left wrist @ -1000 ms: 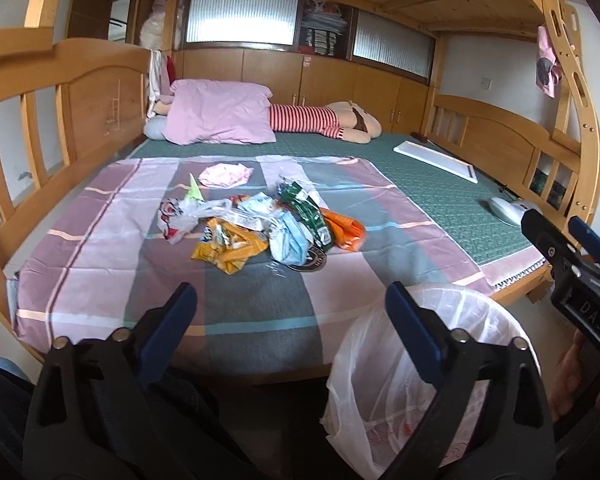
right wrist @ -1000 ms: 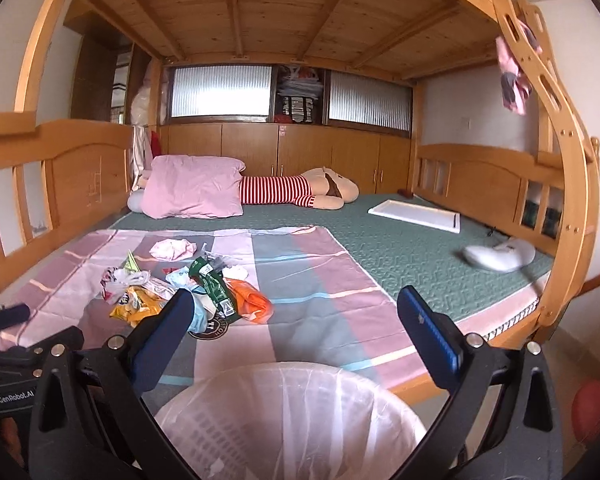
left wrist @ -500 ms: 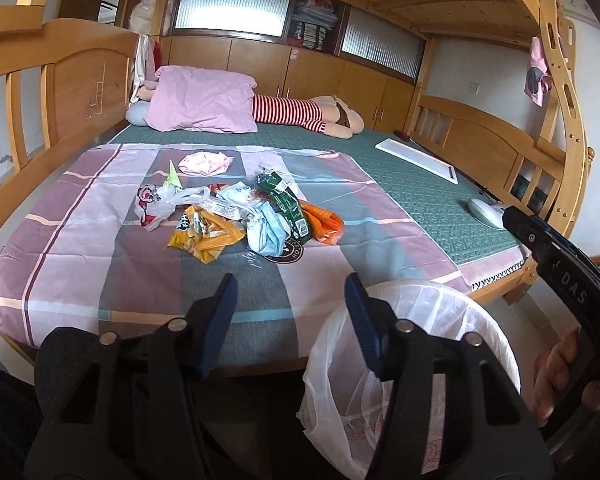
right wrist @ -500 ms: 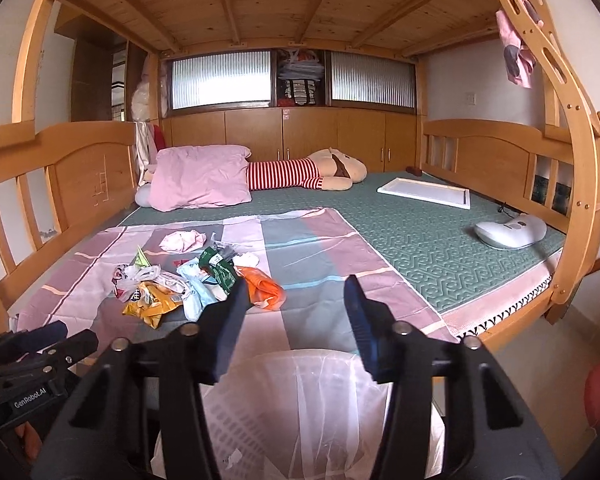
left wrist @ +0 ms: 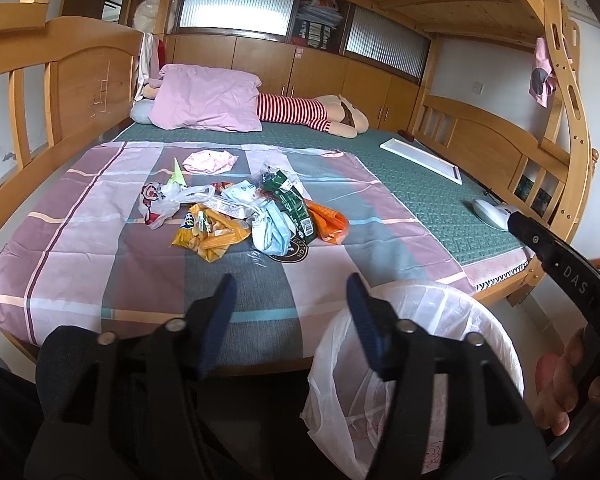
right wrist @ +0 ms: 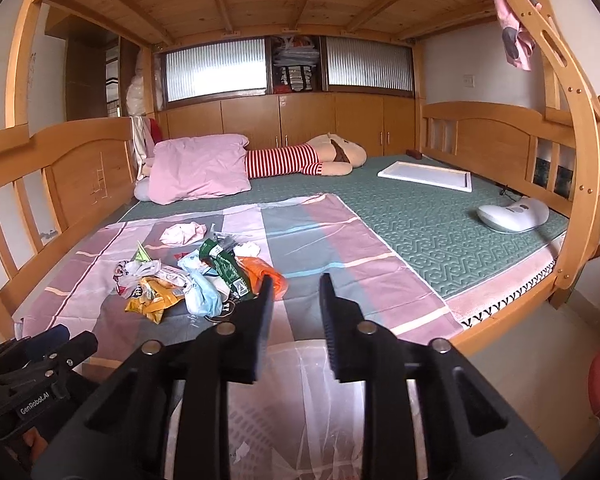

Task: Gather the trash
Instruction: 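Reach the left gripper to the yellow chip bag and close on it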

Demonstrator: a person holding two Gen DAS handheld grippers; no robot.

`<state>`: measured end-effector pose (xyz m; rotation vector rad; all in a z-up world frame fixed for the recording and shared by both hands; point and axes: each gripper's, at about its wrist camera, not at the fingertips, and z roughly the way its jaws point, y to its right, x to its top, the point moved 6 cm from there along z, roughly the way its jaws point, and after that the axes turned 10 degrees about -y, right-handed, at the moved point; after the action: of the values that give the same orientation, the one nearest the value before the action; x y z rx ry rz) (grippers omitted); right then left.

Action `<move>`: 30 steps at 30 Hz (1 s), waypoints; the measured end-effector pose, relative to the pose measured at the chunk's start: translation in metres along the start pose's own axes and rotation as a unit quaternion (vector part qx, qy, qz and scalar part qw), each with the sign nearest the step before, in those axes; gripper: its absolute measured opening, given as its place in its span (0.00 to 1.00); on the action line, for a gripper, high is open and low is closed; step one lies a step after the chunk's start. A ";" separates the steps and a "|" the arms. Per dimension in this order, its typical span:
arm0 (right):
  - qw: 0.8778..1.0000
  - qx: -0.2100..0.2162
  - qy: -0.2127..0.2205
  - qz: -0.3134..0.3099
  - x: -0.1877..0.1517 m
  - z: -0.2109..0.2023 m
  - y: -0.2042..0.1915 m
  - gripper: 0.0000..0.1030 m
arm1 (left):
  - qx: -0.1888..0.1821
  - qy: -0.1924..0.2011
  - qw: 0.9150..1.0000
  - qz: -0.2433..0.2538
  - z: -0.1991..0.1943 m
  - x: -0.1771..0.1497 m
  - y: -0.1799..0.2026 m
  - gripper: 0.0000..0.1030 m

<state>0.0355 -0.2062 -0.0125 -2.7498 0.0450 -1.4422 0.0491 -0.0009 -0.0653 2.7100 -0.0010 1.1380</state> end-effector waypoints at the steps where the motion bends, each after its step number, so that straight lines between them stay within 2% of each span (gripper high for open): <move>1: 1.000 0.006 -0.004 0.001 0.000 0.001 0.000 0.42 | -0.001 0.000 1.000 0.000 0.000 0.000 -0.001 0.65; 2: 1.000 0.012 -0.009 0.000 0.001 0.003 0.000 0.45 | 0.000 0.001 1.000 -0.001 0.000 0.000 -0.003 0.66; 4: 1.000 0.013 -0.012 -0.003 0.002 0.005 0.000 0.54 | 0.008 0.003 1.000 -0.002 0.004 0.003 -0.008 0.77; 7: 1.000 0.007 -0.015 -0.009 0.005 0.009 0.001 0.57 | 0.027 -0.012 0.999 -0.023 0.021 0.008 -0.029 0.81; 9: 1.000 0.009 -0.022 -0.004 0.007 0.013 0.004 0.58 | 0.020 -0.046 0.997 -0.052 0.041 0.008 -0.044 0.81; 11: 0.999 0.016 -0.034 0.008 0.006 0.019 0.008 0.58 | -0.005 -0.081 0.993 -0.080 0.068 0.013 -0.059 0.81; 17: 0.995 0.021 -0.098 0.021 -0.003 0.051 0.019 0.59 | 0.007 -0.127 0.983 -0.129 0.137 0.053 -0.123 0.82; 19: 0.992 0.022 -0.125 0.019 -0.008 0.066 0.020 0.61 | 0.001 -0.148 0.976 -0.158 0.166 0.067 -0.145 0.84; 21: 0.989 0.027 -0.147 0.017 -0.011 0.081 0.016 0.65 | -0.004 -0.149 0.974 -0.172 0.185 0.075 -0.159 0.85; 25: 0.977 0.070 -0.199 0.010 -0.008 0.115 -0.007 0.73 | -0.033 -0.160 0.969 -0.185 0.222 0.085 -0.169 0.87; 28: 0.968 0.109 -0.225 -0.010 0.002 0.145 -0.036 0.77 | -0.083 -0.187 0.949 -0.241 0.249 0.087 -0.169 0.87; 30: 0.965 0.112 -0.236 -0.028 0.008 0.166 -0.054 0.78 | -0.090 -0.200 0.948 -0.230 0.260 0.089 -0.163 0.87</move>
<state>0.1772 -0.1492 -0.0972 -2.8331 -0.1966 -0.7116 0.3082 0.1172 -0.2106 2.5316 0.4191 0.4276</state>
